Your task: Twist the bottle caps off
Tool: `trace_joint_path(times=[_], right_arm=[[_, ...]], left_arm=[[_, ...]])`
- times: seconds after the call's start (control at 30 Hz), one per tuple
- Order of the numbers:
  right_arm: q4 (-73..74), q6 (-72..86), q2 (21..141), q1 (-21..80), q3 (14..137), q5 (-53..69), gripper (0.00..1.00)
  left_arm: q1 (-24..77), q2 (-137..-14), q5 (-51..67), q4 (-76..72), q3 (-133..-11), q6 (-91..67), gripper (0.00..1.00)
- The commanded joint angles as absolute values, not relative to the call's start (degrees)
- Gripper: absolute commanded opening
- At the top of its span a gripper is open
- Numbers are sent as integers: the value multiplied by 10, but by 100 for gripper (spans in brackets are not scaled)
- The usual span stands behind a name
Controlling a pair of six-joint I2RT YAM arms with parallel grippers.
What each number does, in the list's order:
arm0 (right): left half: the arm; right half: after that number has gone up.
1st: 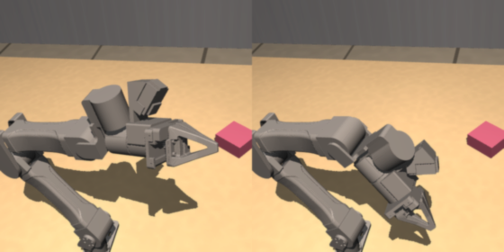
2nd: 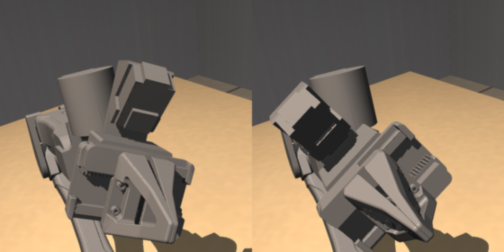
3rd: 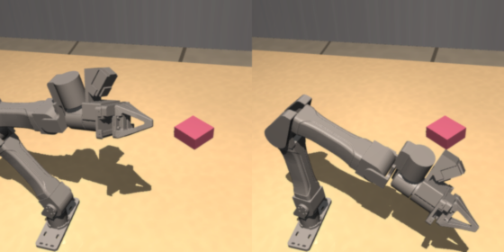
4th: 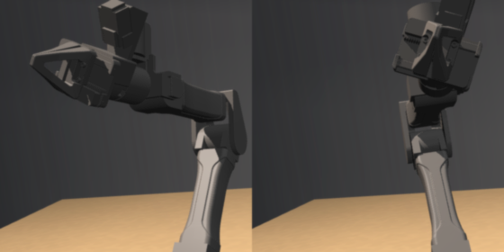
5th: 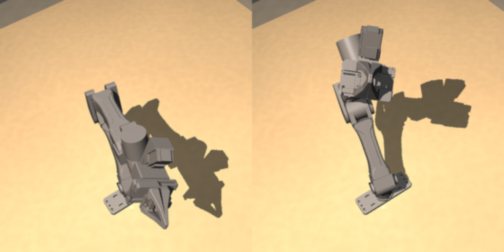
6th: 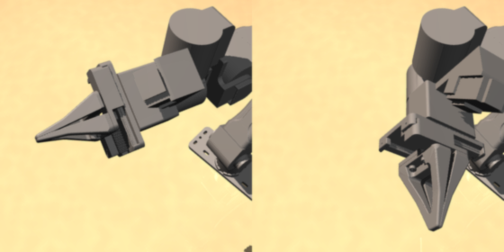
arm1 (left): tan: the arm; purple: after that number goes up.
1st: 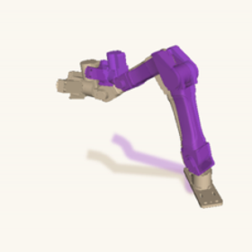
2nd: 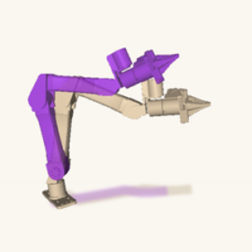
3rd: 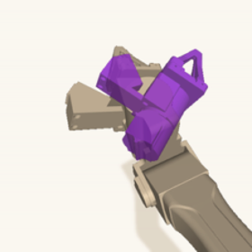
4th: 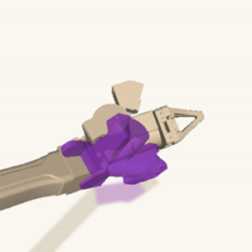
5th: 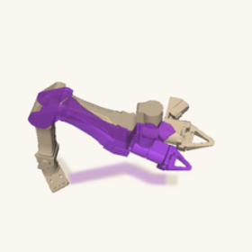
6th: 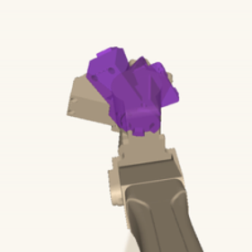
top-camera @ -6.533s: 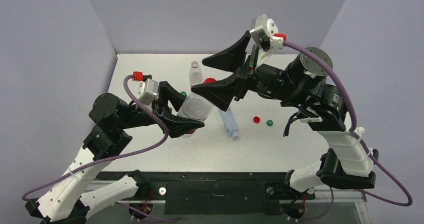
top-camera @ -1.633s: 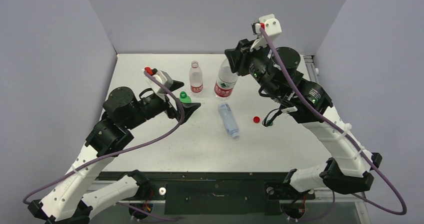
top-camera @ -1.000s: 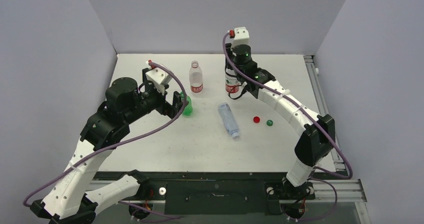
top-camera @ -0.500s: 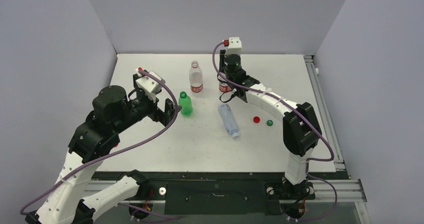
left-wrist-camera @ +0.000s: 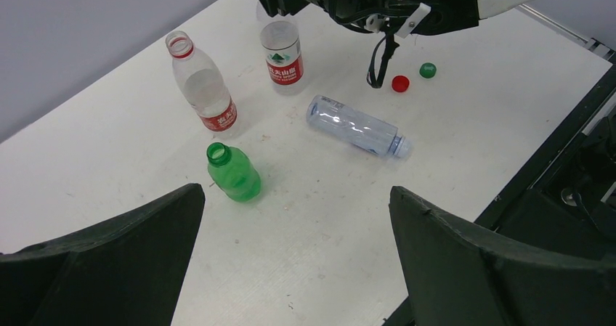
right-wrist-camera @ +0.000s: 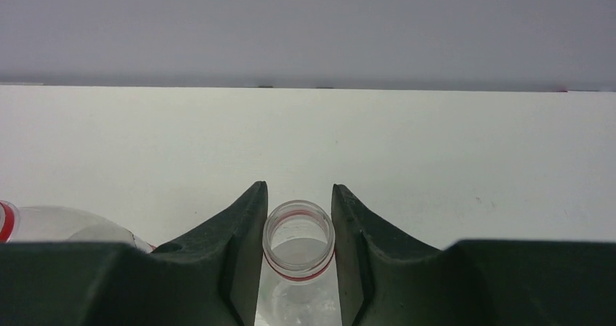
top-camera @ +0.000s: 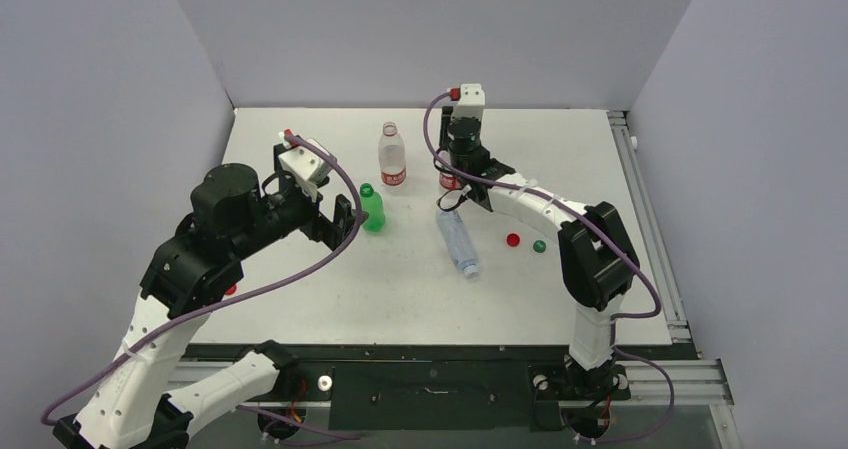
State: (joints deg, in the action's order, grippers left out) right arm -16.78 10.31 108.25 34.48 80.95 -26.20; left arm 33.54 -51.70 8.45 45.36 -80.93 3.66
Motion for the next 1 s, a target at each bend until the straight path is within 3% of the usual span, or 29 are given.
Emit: trace_joint_path(times=[0.0, 0.13, 0.2, 0.6, 0.97], right_arm=[[-160, 105, 1059, 341, 797, -273, 36], [-153, 103, 1044, 341, 806, -271, 70], [-148, 102, 1035, 341, 812, -267, 76], [-120, 100, 944, 359, 801, -244, 80], [-126, 197, 732, 435, 513, -279, 82]], left_arm=[[332, -514, 100, 447, -834, 38, 97], [332, -513, 110, 442, -834, 37, 97], [332, -512, 113, 442, -833, 38, 97], [332, -509, 117, 437, -836, 34, 97], [332, -526, 128, 434, -851, 43, 97]])
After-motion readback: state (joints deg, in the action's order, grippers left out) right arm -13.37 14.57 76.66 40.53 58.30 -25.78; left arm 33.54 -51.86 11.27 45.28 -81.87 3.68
